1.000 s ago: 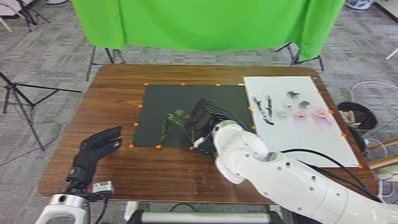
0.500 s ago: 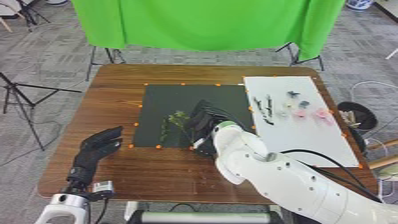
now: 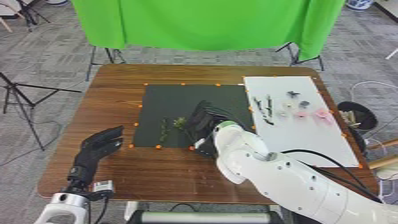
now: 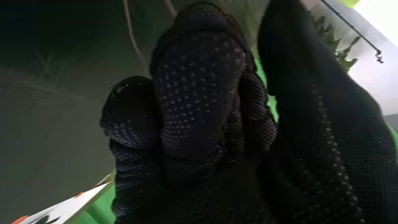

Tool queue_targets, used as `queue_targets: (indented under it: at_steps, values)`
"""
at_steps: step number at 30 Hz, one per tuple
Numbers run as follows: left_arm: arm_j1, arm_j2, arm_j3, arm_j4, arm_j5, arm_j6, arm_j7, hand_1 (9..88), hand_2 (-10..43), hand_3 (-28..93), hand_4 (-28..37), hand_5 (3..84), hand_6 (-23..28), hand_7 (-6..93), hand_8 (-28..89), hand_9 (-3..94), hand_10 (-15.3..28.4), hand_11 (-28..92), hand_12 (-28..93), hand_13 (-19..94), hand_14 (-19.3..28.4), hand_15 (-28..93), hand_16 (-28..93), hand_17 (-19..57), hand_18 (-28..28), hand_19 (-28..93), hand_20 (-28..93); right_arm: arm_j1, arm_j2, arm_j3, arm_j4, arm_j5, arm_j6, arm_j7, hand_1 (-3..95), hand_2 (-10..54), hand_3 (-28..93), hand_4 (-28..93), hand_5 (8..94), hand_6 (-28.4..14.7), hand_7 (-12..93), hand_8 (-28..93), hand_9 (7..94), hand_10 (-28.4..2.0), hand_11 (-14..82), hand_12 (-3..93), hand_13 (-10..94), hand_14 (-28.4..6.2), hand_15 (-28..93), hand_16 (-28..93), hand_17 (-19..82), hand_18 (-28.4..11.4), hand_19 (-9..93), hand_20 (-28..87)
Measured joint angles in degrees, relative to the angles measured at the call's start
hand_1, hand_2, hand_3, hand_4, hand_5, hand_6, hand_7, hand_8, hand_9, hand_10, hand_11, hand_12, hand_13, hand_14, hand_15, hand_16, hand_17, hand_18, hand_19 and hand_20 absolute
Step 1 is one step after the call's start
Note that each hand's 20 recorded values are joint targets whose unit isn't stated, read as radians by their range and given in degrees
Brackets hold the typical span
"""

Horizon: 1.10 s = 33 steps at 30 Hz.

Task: Arrange flowers

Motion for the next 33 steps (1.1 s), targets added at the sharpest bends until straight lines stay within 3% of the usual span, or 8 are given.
queue_targets:
  at_steps: [10, 16, 33]
  values:
    - [-0.24, 0.11, 0.03, 0.13, 0.01, -0.38, -0.09, 37.8, -9.5, 63, -12.9, 45.6, 0.5, 17.3, -7, 36.5, 10.4, 22, 18, 33, 16.2, 24, 2, 5.1, 16.0, 19, 20, -0.12, 0.03, 0.00, 0.00, -0.03, -0.21, -0.06, 46.3, -9.5, 59, -9, 72.5, -5.7, 19, 6, 91.8, -14.8, 25.4, 18.8, 94, -4.7, 47, 17, 77, -3.9, 77, 34]
    - [-0.33, 0.11, 0.08, 0.18, 0.01, -0.44, -0.10, 38.1, -9.5, 63, -13.1, 45.6, 0.3, 18.0, -7, 36.7, 10.4, 22, 18, 33, 16.1, 24, 2, 5.2, 15.9, 18, 20, -0.12, 0.06, -0.04, 0.00, -0.03, 0.32, -0.67, 42.5, -9.5, 63, -10, 72.1, -4.9, 19, -6, 92.0, -14.7, 25.4, 19.0, 94, -4.6, 47, 17, 77, -3.9, 76, 35]
    - [-1.24, 0.39, 0.41, 0.72, 0.04, -1.27, -0.19, 38.8, -9.5, 65, -14.7, 45.7, 0.3, 19.4, -8, 36.9, 10.4, 23, 18, 33, 15.7, 23, 2, 5.4, 15.8, 18, 20, -0.53, 2.28, 2.35, -0.35, -4.25, 2.64, -1.35, 39.7, -9.5, 61, -9, 71.1, -3.9, 18, -8, 92.2, -14.4, 25.2, 19.5, 94, -3.6, 47, 18, 77, -4.2, 76, 37]
